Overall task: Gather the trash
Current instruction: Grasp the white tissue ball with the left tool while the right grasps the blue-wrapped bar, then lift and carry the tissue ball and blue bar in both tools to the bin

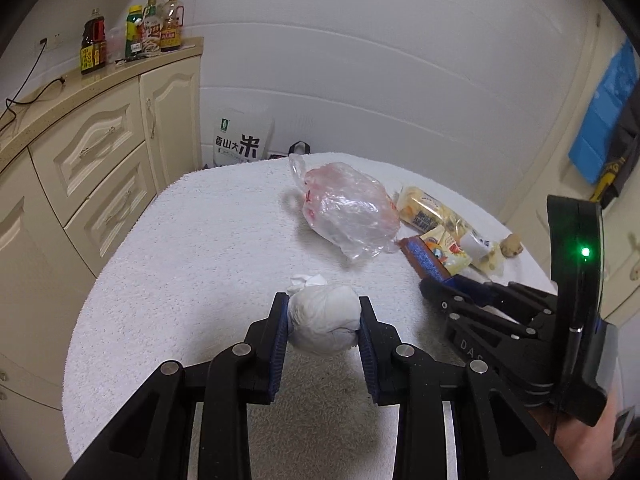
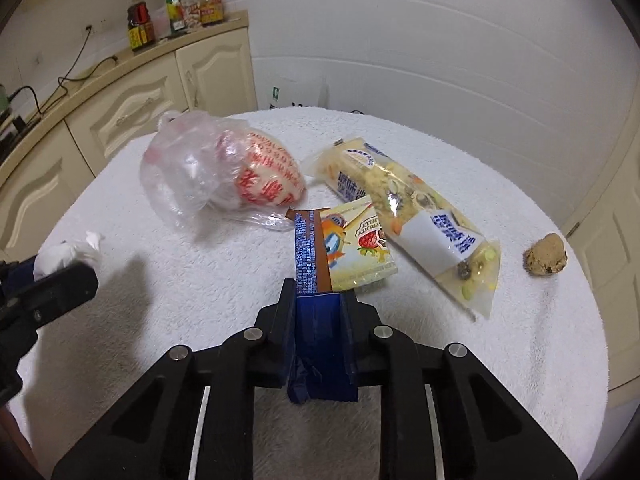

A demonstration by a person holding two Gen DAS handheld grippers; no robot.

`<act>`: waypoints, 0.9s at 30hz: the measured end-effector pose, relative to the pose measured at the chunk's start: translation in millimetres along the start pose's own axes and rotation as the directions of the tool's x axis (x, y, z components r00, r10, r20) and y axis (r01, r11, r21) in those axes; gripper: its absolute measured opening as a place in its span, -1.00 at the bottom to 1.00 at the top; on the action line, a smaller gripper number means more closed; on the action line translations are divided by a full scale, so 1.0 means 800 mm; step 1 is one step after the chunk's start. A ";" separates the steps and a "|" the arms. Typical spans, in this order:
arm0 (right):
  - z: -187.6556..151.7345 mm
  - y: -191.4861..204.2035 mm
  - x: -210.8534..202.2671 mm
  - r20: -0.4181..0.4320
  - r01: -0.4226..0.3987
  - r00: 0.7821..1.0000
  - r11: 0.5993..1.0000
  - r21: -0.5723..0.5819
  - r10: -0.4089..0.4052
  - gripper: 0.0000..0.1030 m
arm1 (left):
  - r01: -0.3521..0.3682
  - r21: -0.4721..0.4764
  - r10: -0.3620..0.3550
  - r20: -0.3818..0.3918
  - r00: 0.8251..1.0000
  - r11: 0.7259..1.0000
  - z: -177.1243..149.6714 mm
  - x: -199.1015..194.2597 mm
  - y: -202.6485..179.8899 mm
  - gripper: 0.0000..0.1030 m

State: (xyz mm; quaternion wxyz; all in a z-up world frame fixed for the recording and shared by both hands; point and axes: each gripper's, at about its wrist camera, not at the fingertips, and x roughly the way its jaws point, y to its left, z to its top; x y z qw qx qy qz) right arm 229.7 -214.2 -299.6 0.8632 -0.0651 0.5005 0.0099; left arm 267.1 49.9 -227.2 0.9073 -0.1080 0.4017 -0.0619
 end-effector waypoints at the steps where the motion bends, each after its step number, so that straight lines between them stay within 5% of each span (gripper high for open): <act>1: -0.003 -0.002 -0.002 -0.001 -0.015 1.000 1.000 0.010 0.015 -0.63 | -0.001 0.000 0.001 0.003 1.000 1.000 -0.002 -0.005 0.001 -0.44; 11: -0.053 -0.037 -0.069 0.043 -0.156 0.988 0.977 0.146 0.152 -0.63 | 0.013 0.018 -0.013 0.019 1.000 1.000 -0.021 -0.044 -0.023 -0.44; 27: -0.089 -0.098 -0.214 0.247 -0.198 0.960 0.946 0.258 0.133 -0.63 | 0.070 0.130 -0.085 0.114 0.990 0.989 -0.031 -0.133 -0.121 -0.44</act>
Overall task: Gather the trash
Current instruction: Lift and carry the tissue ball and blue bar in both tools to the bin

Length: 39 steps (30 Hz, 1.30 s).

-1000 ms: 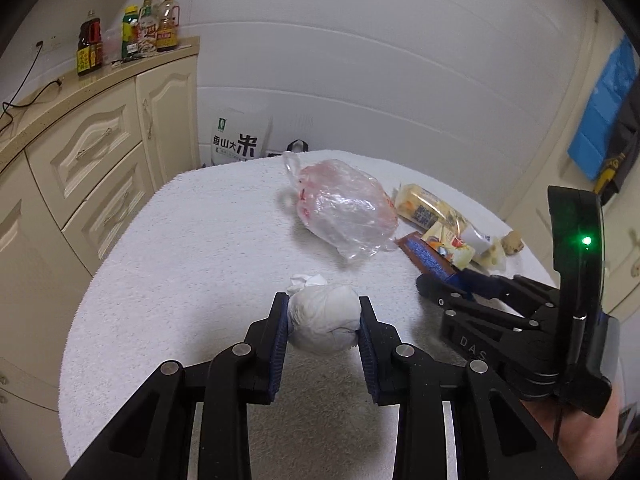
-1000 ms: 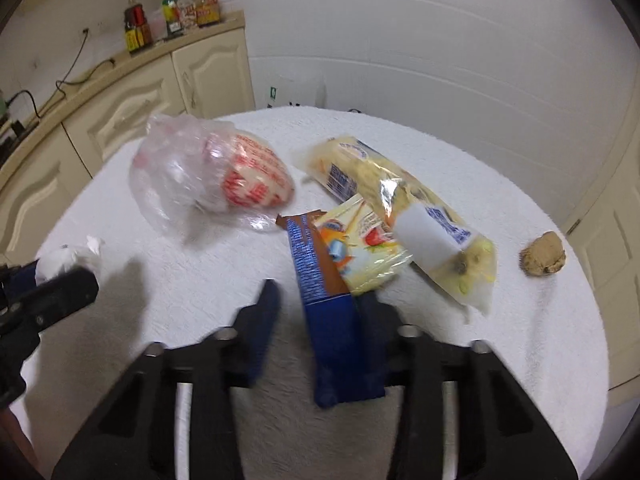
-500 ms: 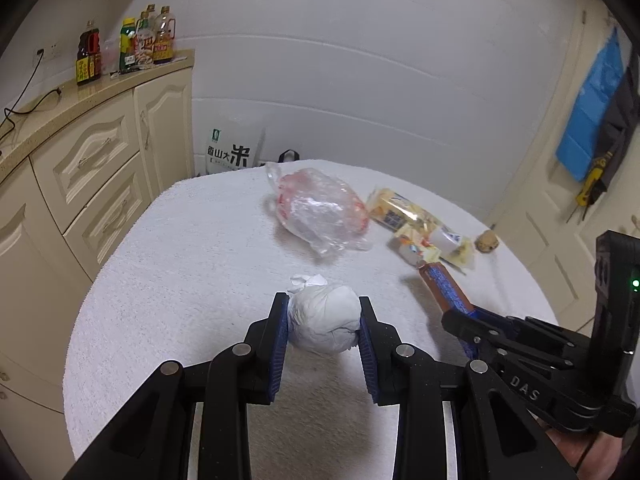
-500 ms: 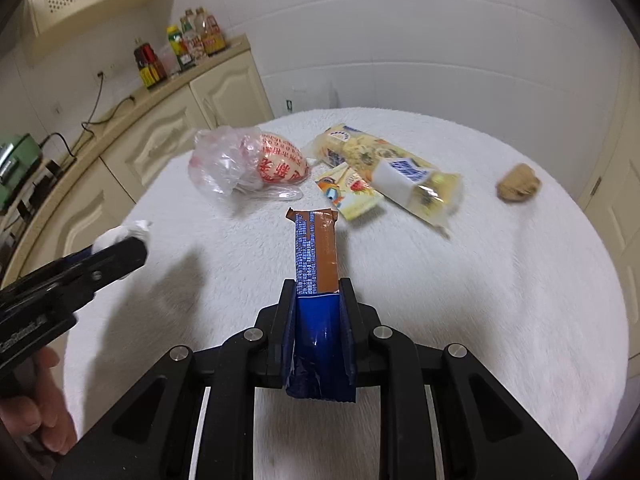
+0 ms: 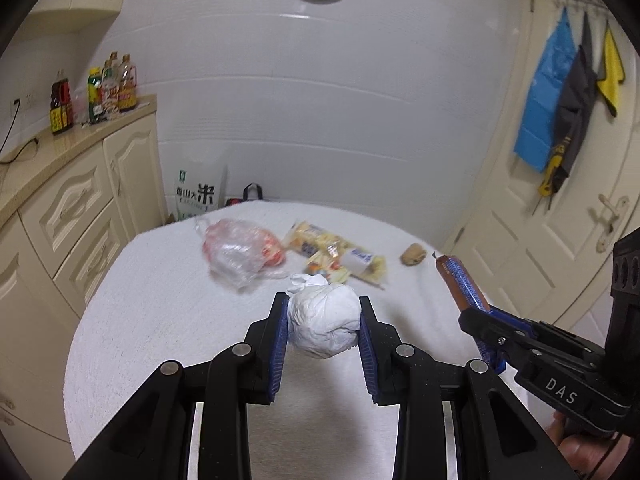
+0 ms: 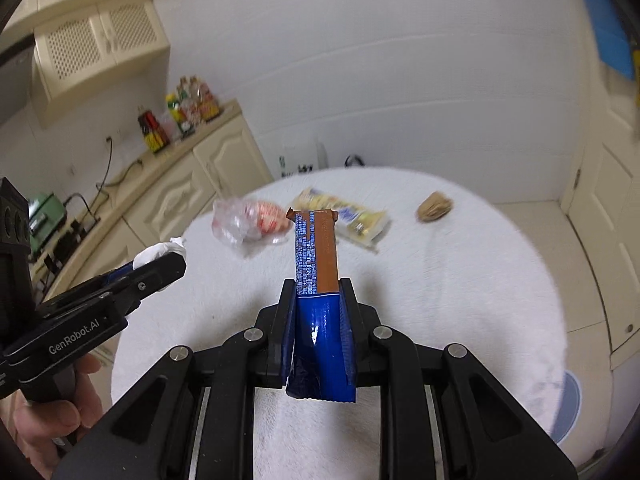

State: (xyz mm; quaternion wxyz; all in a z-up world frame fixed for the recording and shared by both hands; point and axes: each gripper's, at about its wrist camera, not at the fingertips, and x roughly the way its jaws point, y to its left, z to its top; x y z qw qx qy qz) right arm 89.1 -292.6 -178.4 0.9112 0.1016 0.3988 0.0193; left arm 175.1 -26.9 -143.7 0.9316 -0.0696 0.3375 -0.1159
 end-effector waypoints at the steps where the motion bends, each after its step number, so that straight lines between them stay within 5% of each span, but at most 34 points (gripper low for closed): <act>1: 0.002 -0.004 -0.010 0.015 0.003 1.000 1.000 0.005 -0.003 -0.63 | 0.007 0.008 -0.007 0.008 1.000 1.000 0.002 -0.006 -0.007 -0.44; 9: 0.011 -0.040 -0.086 0.120 0.056 0.991 0.998 0.040 -0.060 -0.62 | 0.051 0.107 -0.060 0.085 0.995 0.993 0.010 -0.046 -0.077 -0.44; 22: 0.003 -0.136 -0.190 0.223 0.174 0.952 0.970 0.169 -0.210 -0.62 | 0.177 0.239 -0.205 0.097 0.974 0.955 0.010 -0.049 -0.196 -0.44; 39: -0.052 -0.297 -0.272 0.166 0.345 0.887 0.856 0.386 -0.432 -0.62 | 0.381 0.372 -0.371 -0.103 0.923 0.846 0.029 0.106 -0.345 -0.44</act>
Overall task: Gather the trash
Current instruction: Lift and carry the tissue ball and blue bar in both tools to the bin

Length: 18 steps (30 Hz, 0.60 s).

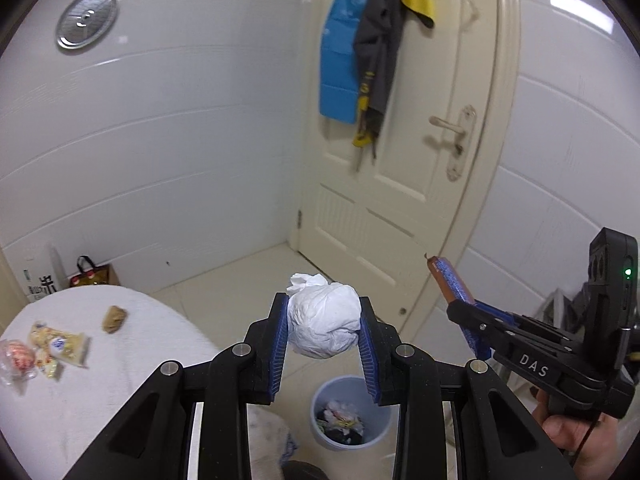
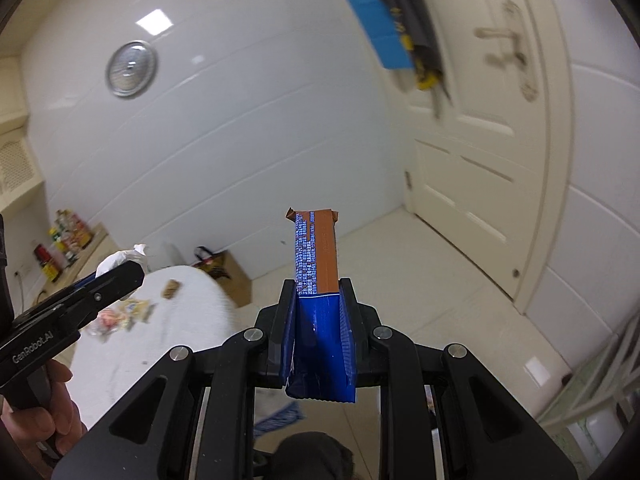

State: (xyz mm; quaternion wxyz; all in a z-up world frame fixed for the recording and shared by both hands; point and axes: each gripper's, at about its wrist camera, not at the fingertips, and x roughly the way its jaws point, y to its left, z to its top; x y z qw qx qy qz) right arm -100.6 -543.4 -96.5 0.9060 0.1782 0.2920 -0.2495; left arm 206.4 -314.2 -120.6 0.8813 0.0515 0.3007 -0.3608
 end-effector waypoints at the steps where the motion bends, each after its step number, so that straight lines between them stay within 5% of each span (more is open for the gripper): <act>1: -0.001 -0.012 0.003 -0.009 0.012 1.000 1.000 0.010 -0.012 -0.62 | 0.014 0.004 -0.014 -0.013 1.000 1.000 0.002 0.012 -0.001 -0.44; 11: -0.018 -0.100 0.043 -0.097 0.088 0.992 0.992 0.095 -0.079 -0.62 | 0.089 0.012 -0.086 -0.153 0.985 0.996 0.024 0.144 -0.021 -0.44; 18: -0.034 -0.147 0.096 -0.191 0.115 0.978 0.984 0.138 -0.088 -0.62 | 0.118 0.021 -0.109 -0.267 0.958 0.993 0.029 0.248 -0.043 -0.44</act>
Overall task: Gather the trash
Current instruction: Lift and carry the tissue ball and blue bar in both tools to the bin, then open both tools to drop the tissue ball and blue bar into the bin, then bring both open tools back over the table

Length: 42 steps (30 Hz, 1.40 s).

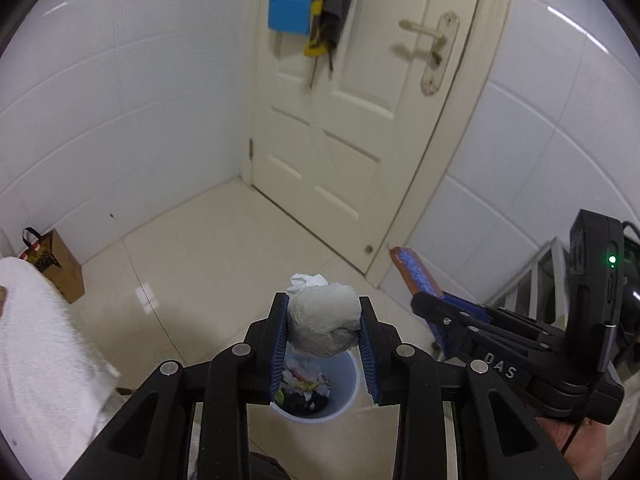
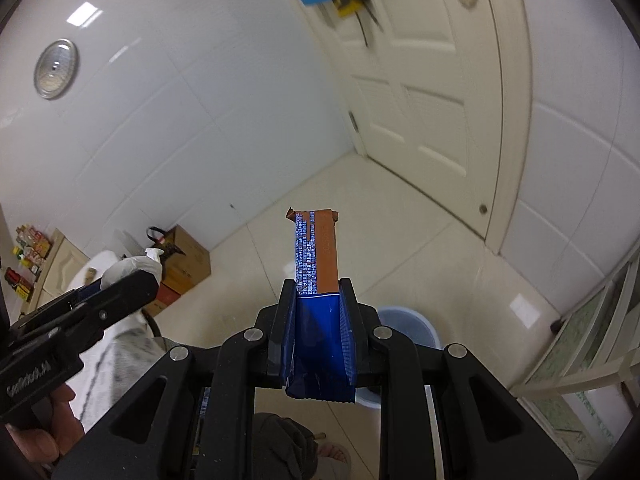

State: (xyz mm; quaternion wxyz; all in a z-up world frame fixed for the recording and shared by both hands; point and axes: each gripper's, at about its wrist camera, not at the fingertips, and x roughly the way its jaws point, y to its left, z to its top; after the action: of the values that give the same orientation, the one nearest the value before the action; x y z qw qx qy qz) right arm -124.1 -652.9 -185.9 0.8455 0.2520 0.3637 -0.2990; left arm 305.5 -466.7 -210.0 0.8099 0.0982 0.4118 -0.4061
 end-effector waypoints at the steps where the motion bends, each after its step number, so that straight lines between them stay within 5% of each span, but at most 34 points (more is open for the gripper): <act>1: -0.001 -0.007 0.012 -0.021 0.000 1.000 1.000 0.008 0.000 -0.62 | 0.001 0.000 -0.002 -0.020 1.000 1.000 0.003 0.015 -0.001 -0.43; 8: -0.011 -0.051 0.074 -0.120 -0.005 0.993 0.996 0.089 0.016 -0.56 | 0.016 -0.024 -0.020 -0.155 0.988 1.000 0.025 0.120 -0.002 -0.38; 11: -0.014 -0.065 0.094 -0.157 0.009 0.988 0.994 0.108 0.009 -0.55 | 0.017 -0.021 -0.020 -0.195 0.981 1.000 0.035 0.155 -0.002 0.26; 12: -0.016 -0.071 0.099 -0.166 0.015 0.986 0.992 0.124 0.006 -0.37 | 0.000 -0.023 -0.005 -0.197 0.980 1.000 0.040 0.162 0.000 0.56; 15: -0.022 -0.083 0.099 -0.160 0.031 0.987 0.986 0.167 -0.004 0.34 | -0.029 -0.031 0.023 -0.183 0.983 0.999 0.053 0.173 0.006 0.83; 16: -0.025 -0.086 0.097 -0.155 0.029 0.988 0.983 0.184 -0.001 0.40 | -0.040 -0.029 0.034 -0.180 0.983 0.999 0.053 0.174 0.007 0.90; 21: -0.031 -0.089 0.090 -0.144 0.043 0.990 0.970 0.238 -0.009 1.00 | -0.086 -0.034 0.080 -0.153 0.985 0.996 0.051 0.161 0.013 0.95; 34: -0.012 -0.037 0.040 -0.047 0.035 0.999 0.973 0.228 -0.025 1.00 | -0.095 -0.083 0.098 0.021 0.995 0.992 0.018 0.030 0.016 0.97; 42: 0.005 0.039 0.001 0.016 -0.030 0.999 0.988 0.150 0.028 1.00 | -0.108 -0.127 0.125 0.137 0.983 0.986 -0.022 -0.099 0.047 0.97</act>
State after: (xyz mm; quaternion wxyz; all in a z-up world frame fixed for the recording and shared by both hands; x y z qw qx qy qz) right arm -100.4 -634.6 -177.3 0.8307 0.3183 0.3308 -0.3150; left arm 297.1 -388.0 -168.8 0.8644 0.0439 0.3691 -0.3387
